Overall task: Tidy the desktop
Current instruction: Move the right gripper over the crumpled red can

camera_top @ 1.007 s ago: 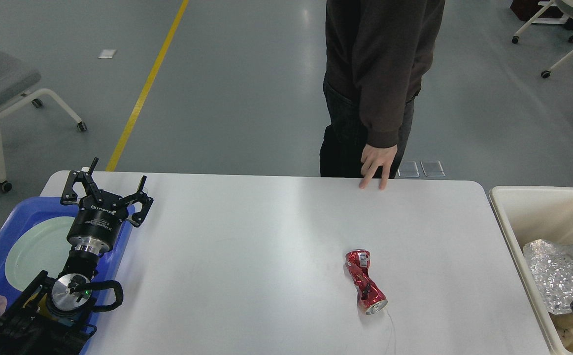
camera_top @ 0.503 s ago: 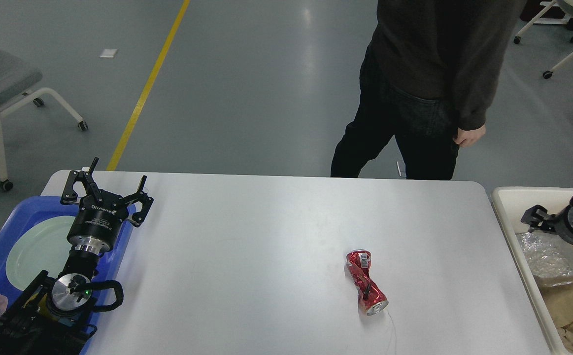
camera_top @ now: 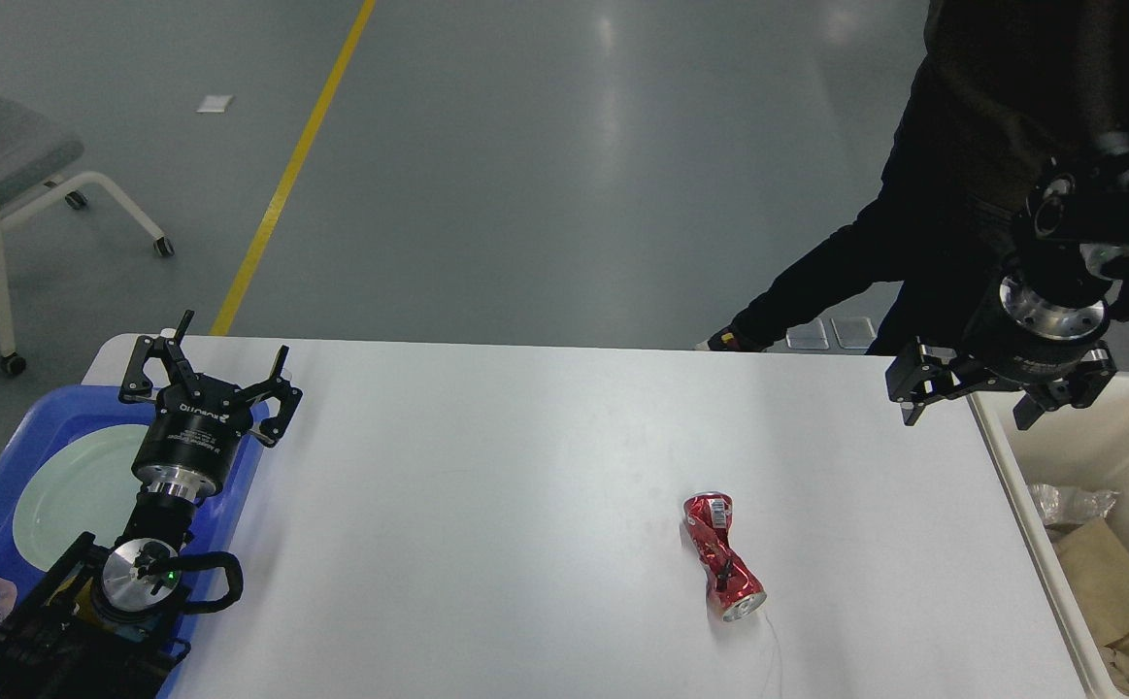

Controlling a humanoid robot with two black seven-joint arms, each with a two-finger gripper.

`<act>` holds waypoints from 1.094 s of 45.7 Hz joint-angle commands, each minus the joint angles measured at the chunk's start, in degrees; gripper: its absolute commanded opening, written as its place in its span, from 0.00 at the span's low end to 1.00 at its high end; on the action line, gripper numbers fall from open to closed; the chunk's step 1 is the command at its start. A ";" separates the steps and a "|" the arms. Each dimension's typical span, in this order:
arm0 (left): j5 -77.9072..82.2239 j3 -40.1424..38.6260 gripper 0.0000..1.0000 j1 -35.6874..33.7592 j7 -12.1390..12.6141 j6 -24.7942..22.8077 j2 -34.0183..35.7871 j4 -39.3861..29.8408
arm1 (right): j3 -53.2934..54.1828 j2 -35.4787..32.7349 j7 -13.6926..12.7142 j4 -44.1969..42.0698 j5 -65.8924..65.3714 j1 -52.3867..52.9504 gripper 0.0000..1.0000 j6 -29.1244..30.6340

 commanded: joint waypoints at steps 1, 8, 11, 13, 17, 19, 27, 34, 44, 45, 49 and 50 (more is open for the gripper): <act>-0.08 -0.01 0.99 0.07 0.00 0.00 0.05 0.00 | -2.66 -0.71 -2.15 9.85 5.10 10.75 1.00 0.27; -0.08 -0.01 0.99 0.07 0.00 0.00 -0.04 0.00 | -5.91 -2.39 -2.16 19.09 6.95 19.19 0.98 -0.51; 0.01 -0.01 0.99 -0.02 0.00 0.00 -0.04 0.00 | -6.36 -2.21 -1.54 20.50 8.35 20.87 0.94 -1.39; -0.08 -0.01 0.99 -0.02 0.00 0.00 -0.04 0.00 | -6.62 -1.77 -0.84 20.76 9.93 21.05 0.93 -2.44; -0.08 -0.01 0.99 0.07 0.00 0.00 -0.04 0.00 | -8.81 -0.19 3.45 20.68 11.52 21.40 0.93 -4.91; 0.01 -0.01 0.99 -0.02 0.00 0.00 -0.04 0.00 | -10.30 0.95 6.44 20.68 11.52 21.75 0.93 -5.79; 0.01 -0.01 0.99 -0.02 0.00 0.00 0.05 0.00 | -11.98 3.41 9.53 20.15 11.35 22.19 0.94 -7.02; 0.01 -0.01 0.99 -0.02 0.00 0.00 -0.04 0.00 | -10.23 5.52 7.96 17.52 11.08 17.03 0.94 -9.30; 0.01 -0.01 0.99 -0.02 0.00 0.00 0.05 0.00 | -0.12 8.42 5.40 8.29 10.73 0.06 0.94 -11.94; 0.01 -0.01 0.99 -0.02 0.00 0.00 -0.04 0.00 | 0.23 9.12 5.40 7.07 10.64 -1.87 0.94 -12.20; -0.08 -0.01 0.99 -0.02 0.00 0.00 -0.04 0.00 | 2.34 12.72 5.40 2.23 10.64 -8.82 0.94 -14.48; 0.01 -0.01 0.99 0.07 0.00 0.00 0.05 0.00 | 2.78 13.25 5.40 1.52 10.64 -10.31 0.94 -15.27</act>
